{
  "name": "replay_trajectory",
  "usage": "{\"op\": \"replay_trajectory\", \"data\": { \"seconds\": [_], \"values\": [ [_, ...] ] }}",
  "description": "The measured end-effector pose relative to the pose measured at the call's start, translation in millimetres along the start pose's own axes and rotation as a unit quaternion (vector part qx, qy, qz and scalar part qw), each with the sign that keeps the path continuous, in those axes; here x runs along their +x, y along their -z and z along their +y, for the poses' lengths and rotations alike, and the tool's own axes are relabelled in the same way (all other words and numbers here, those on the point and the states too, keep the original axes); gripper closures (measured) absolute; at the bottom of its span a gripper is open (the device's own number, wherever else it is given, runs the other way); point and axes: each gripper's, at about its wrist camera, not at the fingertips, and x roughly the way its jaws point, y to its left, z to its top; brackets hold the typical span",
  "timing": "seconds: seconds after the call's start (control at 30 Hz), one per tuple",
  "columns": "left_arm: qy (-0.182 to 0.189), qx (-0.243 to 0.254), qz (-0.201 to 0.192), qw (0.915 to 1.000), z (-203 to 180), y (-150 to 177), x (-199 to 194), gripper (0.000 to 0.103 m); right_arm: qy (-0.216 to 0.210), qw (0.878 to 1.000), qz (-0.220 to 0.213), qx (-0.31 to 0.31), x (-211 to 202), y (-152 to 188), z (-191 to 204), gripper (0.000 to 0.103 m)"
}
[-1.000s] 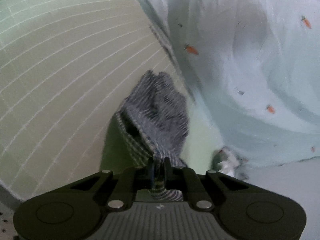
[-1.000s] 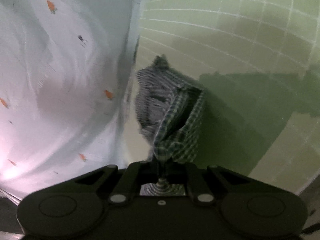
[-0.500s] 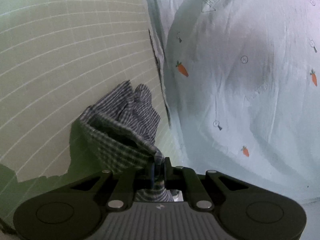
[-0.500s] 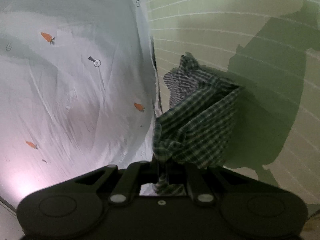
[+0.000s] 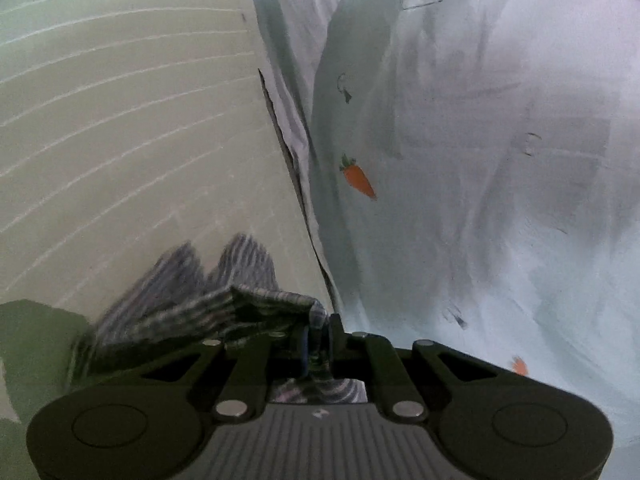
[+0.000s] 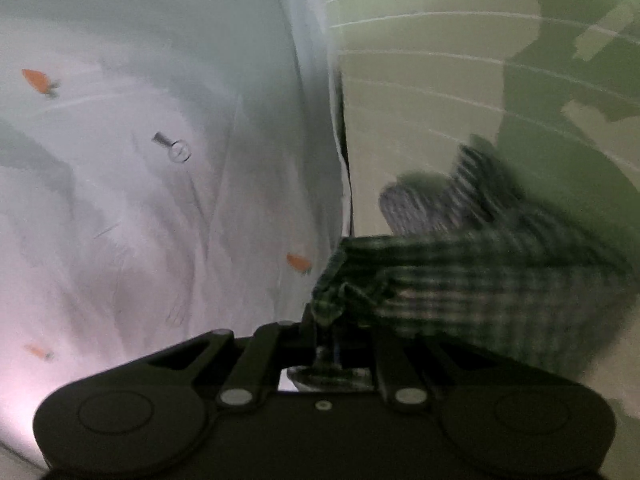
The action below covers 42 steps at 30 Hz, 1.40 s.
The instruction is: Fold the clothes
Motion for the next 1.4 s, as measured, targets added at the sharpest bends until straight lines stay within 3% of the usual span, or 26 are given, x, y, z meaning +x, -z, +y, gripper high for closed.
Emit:
{"op": "replay_trajectory", "data": {
  "seconds": [0.07,0.13,0.17,0.2,0.23,0.27,0.3,0.4,0.47,0.5,0.57,0.7,0.83,0.97,1.17,1.2,1.23,1.27,1.3,1.33,1.4],
  "values": [
    [-0.02,0.021,-0.013,0.9995,-1.5,-17.4,25.4,0.052,0.011,0.999,0.001,-0.032,27.5,-19.2,8.0,0.061],
    [-0.051,0.06,-0.027,0.9965,-4.1,-27.2,39.9,0.034,0.03,0.996,-0.005,-0.087,45.8,-31.8,18.1,0.047],
    [-0.066,0.082,-0.033,0.9939,-4.7,-29.3,44.4,0.031,0.04,0.992,-0.008,-0.121,50.2,-34.2,23.1,0.044],
    [-0.078,0.106,-0.038,0.9905,-4.1,-29.1,46.4,0.029,0.05,0.987,-0.007,-0.153,52.8,-35.2,26.7,0.035],
    [-0.09,0.13,-0.039,0.9866,-2.5,-27.0,47.9,0.021,0.064,0.98,-0.008,-0.189,54.3,-34.4,30.0,0.028],
    [-0.103,0.153,-0.035,0.9823,0.3,-22.8,48.8,0.015,0.084,0.97,-0.011,-0.229,54.2,-31.5,32.9,0.017],
    [-0.115,0.176,-0.031,0.9772,3.1,-18.6,49.6,0.015,0.107,0.956,-0.015,-0.272,54.3,-27.3,35.6,0.013],
    [-0.158,0.241,-0.005,0.9576,12.2,-3.7,54.9,0.013,0.195,0.892,-0.009,-0.407,58.5,-5.9,36.4,0.009],
    [-0.189,0.286,0.024,0.9391,19.7,9.0,60.0,0.012,0.227,0.86,0.005,-0.458,61.5,6.8,29.2,0.006],
    [-0.201,0.307,0.035,0.9295,23.3,14.3,62.7,0.012,0.236,0.848,0.013,-0.474,62.1,11.2,24.8,0.006],
    [-0.217,0.34,0.049,0.9139,29.4,21.5,67.2,0.012,0.247,0.837,0.027,-0.487,61.1,15.8,13.9,0.004],
    [-0.219,0.37,0.064,0.9007,35.5,26.8,71.4,0.009,0.278,0.829,0.029,-0.485,63.1,17.4,-3.9,0.002],
    [-0.2,0.368,0.086,0.904,38.0,19.9,85.6,0.009,0.271,0.84,0.029,-0.47,64.1,12.1,-14.9,0.0],
    [-0.169,0.375,0.102,0.9058,38.7,16.5,95.8,0.008,0.263,0.834,0.034,-0.484,74.0,14.7,-13.6,0.0],
    [-0.139,0.395,0.105,0.9022,34.5,20.3,100.2,0.01,0.235,0.837,0.05,-0.491,95.4,18.7,-10.6,0.0],
    [-0.136,0.394,0.104,0.9032,33.9,21.1,99.3,0.013,0.228,0.839,0.059,-0.491,100.1,20.4,-10.4,0.002],
    [-0.132,0.388,0.105,0.9059,33.8,21.7,98.8,0.025,0.219,0.842,0.07,-0.487,104.5,22.1,-10.7,0.006],
    [-0.126,0.377,0.11,0.9107,34.5,21.8,98.9,0.042,0.209,0.848,0.082,-0.48,108.3,23.9,-12.0,0.022],
    [-0.122,0.363,0.115,0.9168,36.1,22.5,99.6,0.047,0.198,0.857,0.094,-0.467,111.4,25.9,-14.5,0.034],
    [-0.118,0.343,0.117,0.9244,38.9,24.0,101.1,0.055,0.189,0.863,0.103,-0.457,113.4,28.8,-16.9,0.035],
    [-0.117,0.327,0.118,0.9302,41.7,29.9,98.4,0.068,0.174,0.871,0.113,-0.445,114.7,36.5,-21.7,0.05]
  ]
}}
